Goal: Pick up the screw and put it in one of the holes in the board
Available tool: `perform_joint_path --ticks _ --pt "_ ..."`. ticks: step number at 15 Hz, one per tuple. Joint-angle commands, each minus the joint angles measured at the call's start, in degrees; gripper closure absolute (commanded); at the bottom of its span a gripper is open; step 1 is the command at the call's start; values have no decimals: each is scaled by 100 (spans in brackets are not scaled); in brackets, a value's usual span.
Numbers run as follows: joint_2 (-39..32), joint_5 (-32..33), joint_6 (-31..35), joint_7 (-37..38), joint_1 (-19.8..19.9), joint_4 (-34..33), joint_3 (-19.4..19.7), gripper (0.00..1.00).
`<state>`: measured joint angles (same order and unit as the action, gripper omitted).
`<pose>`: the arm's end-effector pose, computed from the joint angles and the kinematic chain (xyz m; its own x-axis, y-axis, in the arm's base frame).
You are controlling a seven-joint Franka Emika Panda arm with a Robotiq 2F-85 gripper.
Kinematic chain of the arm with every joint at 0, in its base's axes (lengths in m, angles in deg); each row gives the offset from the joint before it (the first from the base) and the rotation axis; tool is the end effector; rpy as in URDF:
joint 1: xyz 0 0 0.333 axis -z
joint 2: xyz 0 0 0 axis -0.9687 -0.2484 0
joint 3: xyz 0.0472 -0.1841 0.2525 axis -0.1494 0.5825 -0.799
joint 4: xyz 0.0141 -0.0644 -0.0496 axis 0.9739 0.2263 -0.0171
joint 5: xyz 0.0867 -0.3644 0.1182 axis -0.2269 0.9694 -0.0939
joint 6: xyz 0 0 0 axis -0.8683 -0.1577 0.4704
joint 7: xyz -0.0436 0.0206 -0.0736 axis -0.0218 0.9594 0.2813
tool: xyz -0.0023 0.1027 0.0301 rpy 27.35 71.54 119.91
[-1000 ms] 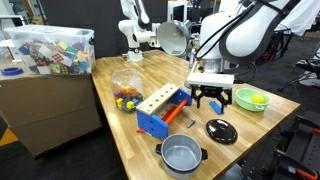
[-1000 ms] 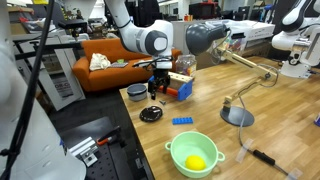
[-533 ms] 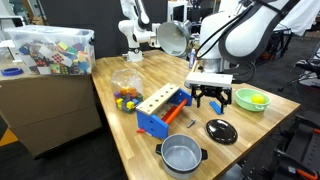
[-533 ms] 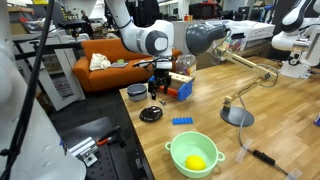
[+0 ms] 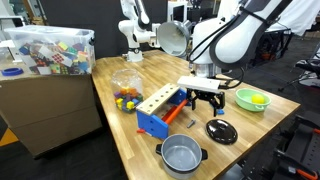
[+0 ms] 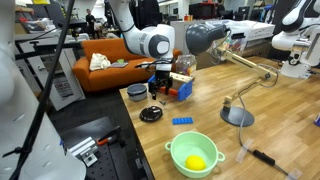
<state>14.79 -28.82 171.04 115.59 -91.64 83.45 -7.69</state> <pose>0.4782 0.1961 0.1728 0.2632 -0.9638 -0.0420 -0.9558 -0.2664 0.1240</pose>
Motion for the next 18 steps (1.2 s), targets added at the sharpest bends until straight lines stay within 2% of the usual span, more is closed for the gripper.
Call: perform_joint_path --ticks 1,9,18 --pt "-235 -116 67 65 -47 -189 89 0" --pt "-643 -457 165 -76 3 -494 64 0" --pt "-805 -624 252 -127 -31 -534 8 0"
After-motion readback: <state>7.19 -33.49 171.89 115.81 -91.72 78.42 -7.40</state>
